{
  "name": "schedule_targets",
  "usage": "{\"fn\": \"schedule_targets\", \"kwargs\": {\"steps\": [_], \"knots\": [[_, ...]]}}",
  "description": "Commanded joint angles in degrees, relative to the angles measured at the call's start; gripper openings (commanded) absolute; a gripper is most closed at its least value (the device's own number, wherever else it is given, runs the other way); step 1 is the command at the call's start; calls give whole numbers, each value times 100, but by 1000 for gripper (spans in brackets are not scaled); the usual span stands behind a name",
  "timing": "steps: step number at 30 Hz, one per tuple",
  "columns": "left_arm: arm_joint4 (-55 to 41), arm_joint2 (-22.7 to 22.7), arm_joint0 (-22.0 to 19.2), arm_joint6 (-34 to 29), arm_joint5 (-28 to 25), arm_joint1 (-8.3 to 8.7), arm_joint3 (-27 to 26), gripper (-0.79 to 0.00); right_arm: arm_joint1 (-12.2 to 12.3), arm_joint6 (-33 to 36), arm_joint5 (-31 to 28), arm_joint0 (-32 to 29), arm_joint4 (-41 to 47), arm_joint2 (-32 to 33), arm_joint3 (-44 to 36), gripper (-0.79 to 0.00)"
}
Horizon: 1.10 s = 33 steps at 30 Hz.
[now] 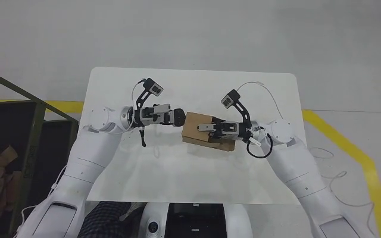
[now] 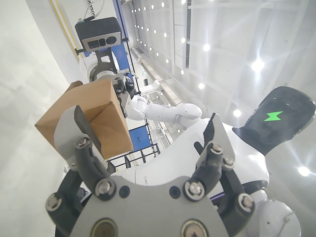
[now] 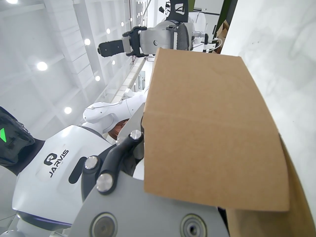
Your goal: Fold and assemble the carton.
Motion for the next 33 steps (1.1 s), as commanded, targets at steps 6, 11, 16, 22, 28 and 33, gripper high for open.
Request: {"fn": "schedule_targets", "kwargs": {"steps": [6, 11, 16, 22, 28, 33], "knots": [[770, -151, 80, 343, -433, 50, -164, 0, 8, -51, 16, 4, -170, 18, -22, -785], [1236, -278, 232, 716, -877, 79, -376, 0, 10, -67, 27, -9, -203, 26, -49, -785], [1883, -487, 377, 1148, -1499, 120, -560, 0, 10, -73, 30, -13, -224, 29, -58, -785], [2772, -769, 550, 1663, -1947, 183, -749, 0, 27, -13, 25, -9, -260, 90, -51, -785], [3756, -848, 579, 1953, -2068, 232, -842, 0, 47, 146, 68, 1, -299, 122, -64, -785], [4171, -739, 571, 2294, -2078, 227, -874, 0, 48, 234, 94, 4, -322, 84, -100, -785]]}}
